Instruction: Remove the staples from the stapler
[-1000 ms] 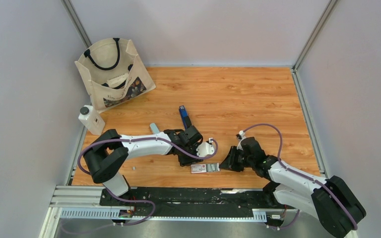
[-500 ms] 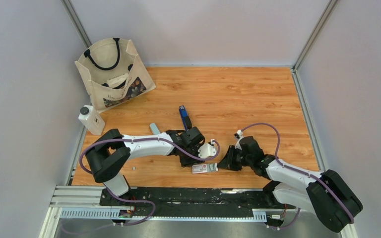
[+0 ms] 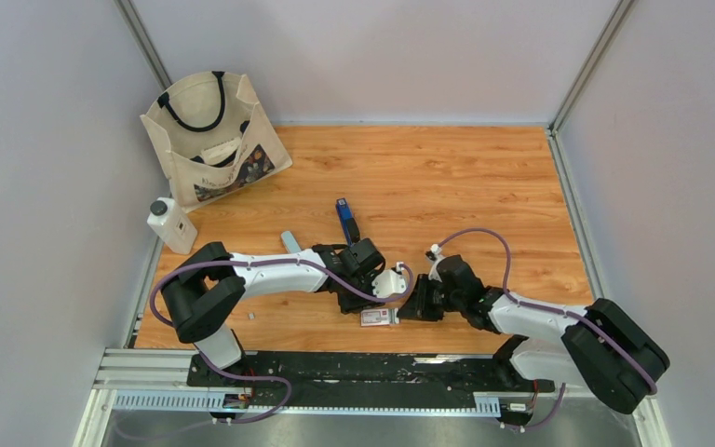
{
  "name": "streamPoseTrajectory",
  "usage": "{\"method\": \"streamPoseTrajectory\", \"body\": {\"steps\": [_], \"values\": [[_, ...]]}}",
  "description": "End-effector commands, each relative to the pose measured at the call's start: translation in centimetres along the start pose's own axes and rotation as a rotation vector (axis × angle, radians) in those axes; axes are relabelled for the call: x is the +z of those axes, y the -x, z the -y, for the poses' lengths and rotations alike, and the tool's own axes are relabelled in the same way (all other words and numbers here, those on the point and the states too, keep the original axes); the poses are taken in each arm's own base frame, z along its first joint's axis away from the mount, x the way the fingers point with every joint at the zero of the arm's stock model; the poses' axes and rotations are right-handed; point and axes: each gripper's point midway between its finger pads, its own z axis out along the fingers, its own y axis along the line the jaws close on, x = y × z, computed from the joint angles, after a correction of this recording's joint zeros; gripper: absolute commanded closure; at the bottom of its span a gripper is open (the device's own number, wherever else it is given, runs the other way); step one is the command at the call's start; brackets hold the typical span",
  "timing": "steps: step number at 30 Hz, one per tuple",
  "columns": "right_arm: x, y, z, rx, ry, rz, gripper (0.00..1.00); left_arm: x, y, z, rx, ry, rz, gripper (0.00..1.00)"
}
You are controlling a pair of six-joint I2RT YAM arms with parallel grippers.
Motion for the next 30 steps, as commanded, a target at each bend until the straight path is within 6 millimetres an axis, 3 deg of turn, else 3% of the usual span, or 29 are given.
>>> {"method": "streamPoseTrajectory", "body": {"steps": [1,7,30], "values": [[0.6,0.1,-1.0,-0.028,0.012,-0.001,0.86,0.0,1.2,0.0,0.010,-0.004,0.024,0.56],[1.0,-0.3,-2.1,-0.054,0.047,-0.018,0.81,0.0,1.1,-0.1,0.012,-0.002,0.021,0.56],[1.2,-0.8,-2.4,-0.048,0.090,-0.035,0.74,0.0,1.2,-0.1,0.020,0.004,0.013,0.57]]}}
